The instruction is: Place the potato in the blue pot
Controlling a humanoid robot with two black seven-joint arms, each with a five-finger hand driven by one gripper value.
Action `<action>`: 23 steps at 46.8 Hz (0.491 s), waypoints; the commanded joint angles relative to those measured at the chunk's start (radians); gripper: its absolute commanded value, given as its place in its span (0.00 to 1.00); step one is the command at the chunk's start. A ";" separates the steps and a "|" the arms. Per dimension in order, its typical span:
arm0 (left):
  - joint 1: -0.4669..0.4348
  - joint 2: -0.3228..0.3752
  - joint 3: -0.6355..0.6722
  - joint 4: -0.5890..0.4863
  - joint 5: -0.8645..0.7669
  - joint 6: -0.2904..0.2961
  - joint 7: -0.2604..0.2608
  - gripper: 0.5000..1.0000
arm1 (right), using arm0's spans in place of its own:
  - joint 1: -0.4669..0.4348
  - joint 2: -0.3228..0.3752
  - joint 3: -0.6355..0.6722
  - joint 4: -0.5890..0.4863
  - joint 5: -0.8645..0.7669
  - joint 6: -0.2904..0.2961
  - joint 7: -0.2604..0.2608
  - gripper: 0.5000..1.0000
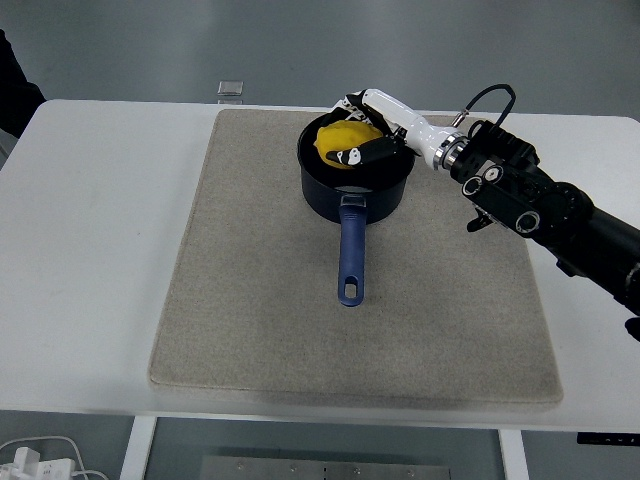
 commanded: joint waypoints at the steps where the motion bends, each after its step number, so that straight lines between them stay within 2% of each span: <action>1: 0.000 0.000 0.000 0.000 0.000 0.000 0.000 1.00 | 0.000 0.000 0.001 -0.001 0.002 0.001 0.000 0.57; 3: 0.000 0.000 0.000 0.000 0.000 0.000 0.000 1.00 | 0.000 0.000 0.001 -0.001 0.002 0.001 0.000 0.66; 10: 0.000 0.000 0.000 0.000 0.000 0.000 0.001 1.00 | -0.008 0.000 0.001 -0.001 0.002 0.001 0.000 0.72; 23: 0.000 0.000 0.000 0.000 0.000 0.000 0.001 1.00 | -0.014 0.000 0.001 -0.003 0.002 -0.001 0.000 0.72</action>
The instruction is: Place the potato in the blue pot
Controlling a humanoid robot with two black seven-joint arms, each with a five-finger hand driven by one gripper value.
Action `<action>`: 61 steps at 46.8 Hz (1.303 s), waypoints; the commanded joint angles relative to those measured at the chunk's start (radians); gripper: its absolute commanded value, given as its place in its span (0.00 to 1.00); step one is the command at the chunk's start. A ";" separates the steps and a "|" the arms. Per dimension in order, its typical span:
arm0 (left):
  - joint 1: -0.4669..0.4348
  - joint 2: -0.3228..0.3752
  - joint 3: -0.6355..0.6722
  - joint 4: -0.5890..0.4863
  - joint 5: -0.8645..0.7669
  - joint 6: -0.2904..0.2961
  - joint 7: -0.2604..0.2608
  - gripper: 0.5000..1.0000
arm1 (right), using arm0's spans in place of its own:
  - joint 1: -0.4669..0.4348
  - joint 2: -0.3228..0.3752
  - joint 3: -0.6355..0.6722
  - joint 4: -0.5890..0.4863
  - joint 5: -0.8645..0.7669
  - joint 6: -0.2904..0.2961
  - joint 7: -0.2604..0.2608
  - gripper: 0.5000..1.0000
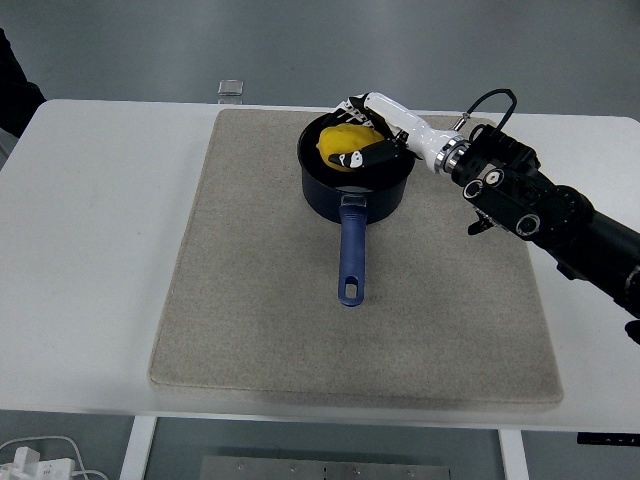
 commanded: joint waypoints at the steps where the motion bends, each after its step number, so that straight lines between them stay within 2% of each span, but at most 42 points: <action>1: 0.000 0.000 0.001 0.000 0.000 0.000 0.000 1.00 | -0.006 0.000 0.000 0.000 0.000 0.000 0.000 0.72; 16: 0.000 0.000 0.001 0.000 0.000 0.000 0.000 1.00 | -0.003 -0.005 -0.002 0.000 0.000 0.001 0.000 0.72; 22: 0.000 0.000 0.001 0.000 0.000 0.000 0.000 1.00 | -0.002 -0.008 -0.002 0.002 0.000 0.003 0.000 0.79; 37: 0.000 0.000 0.001 0.000 0.000 0.000 0.001 1.00 | 0.003 -0.030 0.018 0.002 0.009 0.014 0.000 0.79; 45: 0.000 0.000 0.001 -0.002 0.000 0.000 0.000 1.00 | 0.006 -0.036 0.083 0.002 0.104 0.050 -0.028 0.82; 61: 0.000 0.000 0.001 -0.002 0.000 0.000 0.001 1.00 | 0.006 -0.112 0.100 0.002 0.415 0.115 -0.064 0.83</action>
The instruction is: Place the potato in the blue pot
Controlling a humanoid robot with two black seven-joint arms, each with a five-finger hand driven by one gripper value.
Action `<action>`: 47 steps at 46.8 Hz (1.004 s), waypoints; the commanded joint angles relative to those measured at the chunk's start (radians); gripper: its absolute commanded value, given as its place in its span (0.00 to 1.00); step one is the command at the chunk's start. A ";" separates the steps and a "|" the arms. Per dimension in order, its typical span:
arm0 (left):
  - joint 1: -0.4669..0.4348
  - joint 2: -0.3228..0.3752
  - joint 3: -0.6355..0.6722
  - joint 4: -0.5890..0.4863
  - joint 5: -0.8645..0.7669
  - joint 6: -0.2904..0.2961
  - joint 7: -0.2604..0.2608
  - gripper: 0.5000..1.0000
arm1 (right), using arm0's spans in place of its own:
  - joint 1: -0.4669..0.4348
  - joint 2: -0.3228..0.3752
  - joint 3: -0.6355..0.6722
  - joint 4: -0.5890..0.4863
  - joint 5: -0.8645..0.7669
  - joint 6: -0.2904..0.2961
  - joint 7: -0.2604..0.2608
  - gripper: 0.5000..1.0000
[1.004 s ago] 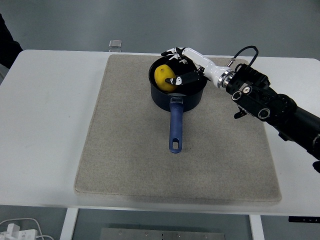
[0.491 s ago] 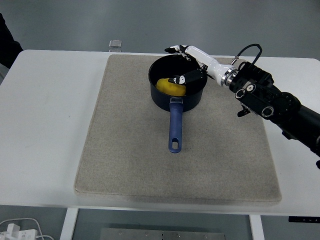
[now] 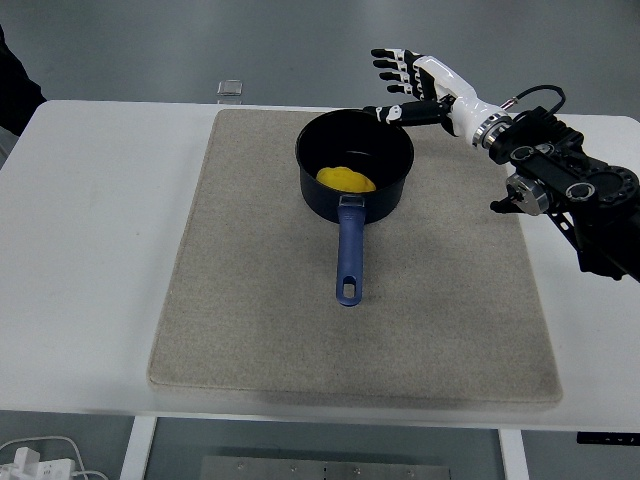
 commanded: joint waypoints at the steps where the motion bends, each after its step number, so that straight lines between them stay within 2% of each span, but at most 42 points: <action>1: 0.000 0.000 0.000 0.000 0.000 0.000 0.001 1.00 | -0.002 -0.016 0.000 0.000 0.084 0.013 -0.012 0.83; 8: 0.000 0.000 0.000 0.000 0.000 0.000 0.000 1.00 | -0.003 -0.055 0.028 -0.001 0.239 0.039 -0.045 0.83; 16: 0.000 0.000 0.000 -0.002 0.000 0.000 0.001 1.00 | -0.012 -0.075 0.127 -0.006 0.355 0.051 -0.121 0.83; 33: 0.000 0.000 0.000 -0.002 0.000 0.000 0.001 1.00 | -0.055 -0.073 0.238 -0.026 0.394 0.051 -0.127 0.83; 40: 0.000 0.000 0.000 -0.002 0.000 0.000 0.001 1.00 | -0.075 -0.059 0.337 -0.075 0.394 0.040 -0.171 0.83; 47: 0.001 0.000 0.000 -0.002 0.000 0.000 0.001 1.00 | -0.083 -0.045 0.357 -0.109 0.392 0.036 -0.159 0.83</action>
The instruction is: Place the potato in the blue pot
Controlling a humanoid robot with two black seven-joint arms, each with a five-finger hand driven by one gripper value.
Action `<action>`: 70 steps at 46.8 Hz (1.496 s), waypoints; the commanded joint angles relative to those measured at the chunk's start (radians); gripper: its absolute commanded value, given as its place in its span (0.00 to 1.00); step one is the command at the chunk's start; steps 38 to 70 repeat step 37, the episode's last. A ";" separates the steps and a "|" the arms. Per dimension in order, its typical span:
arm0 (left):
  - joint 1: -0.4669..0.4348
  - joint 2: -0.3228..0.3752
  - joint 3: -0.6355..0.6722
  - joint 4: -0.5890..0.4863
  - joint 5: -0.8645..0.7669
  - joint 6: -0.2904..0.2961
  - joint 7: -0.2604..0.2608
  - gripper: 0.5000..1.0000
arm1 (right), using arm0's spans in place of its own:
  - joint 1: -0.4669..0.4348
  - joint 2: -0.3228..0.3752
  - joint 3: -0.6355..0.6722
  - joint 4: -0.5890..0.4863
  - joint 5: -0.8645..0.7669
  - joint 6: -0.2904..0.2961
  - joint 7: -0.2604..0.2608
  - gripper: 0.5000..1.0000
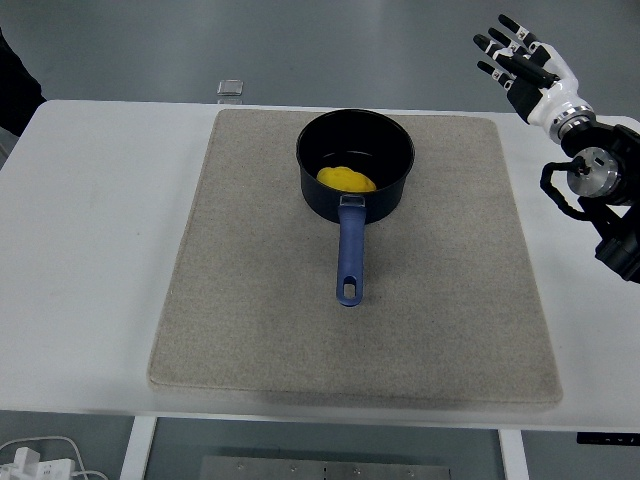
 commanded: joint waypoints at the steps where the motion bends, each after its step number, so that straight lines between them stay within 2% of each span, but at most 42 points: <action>1: 0.000 0.000 0.001 0.000 0.000 0.000 0.000 1.00 | -0.005 0.008 0.006 -0.009 -0.002 -0.002 0.011 0.83; 9: 0.000 0.000 0.001 -0.002 0.000 0.000 0.000 1.00 | -0.010 0.012 0.000 -0.024 -0.008 -0.035 0.016 0.83; 16: 0.000 0.000 0.001 -0.005 0.000 0.000 0.000 1.00 | -0.010 0.019 -0.006 -0.024 -0.017 -0.071 0.045 0.83; 70: 0.000 0.000 0.002 -0.010 0.000 0.000 0.000 1.00 | -0.010 0.023 -0.033 -0.023 -0.025 -0.060 0.045 0.83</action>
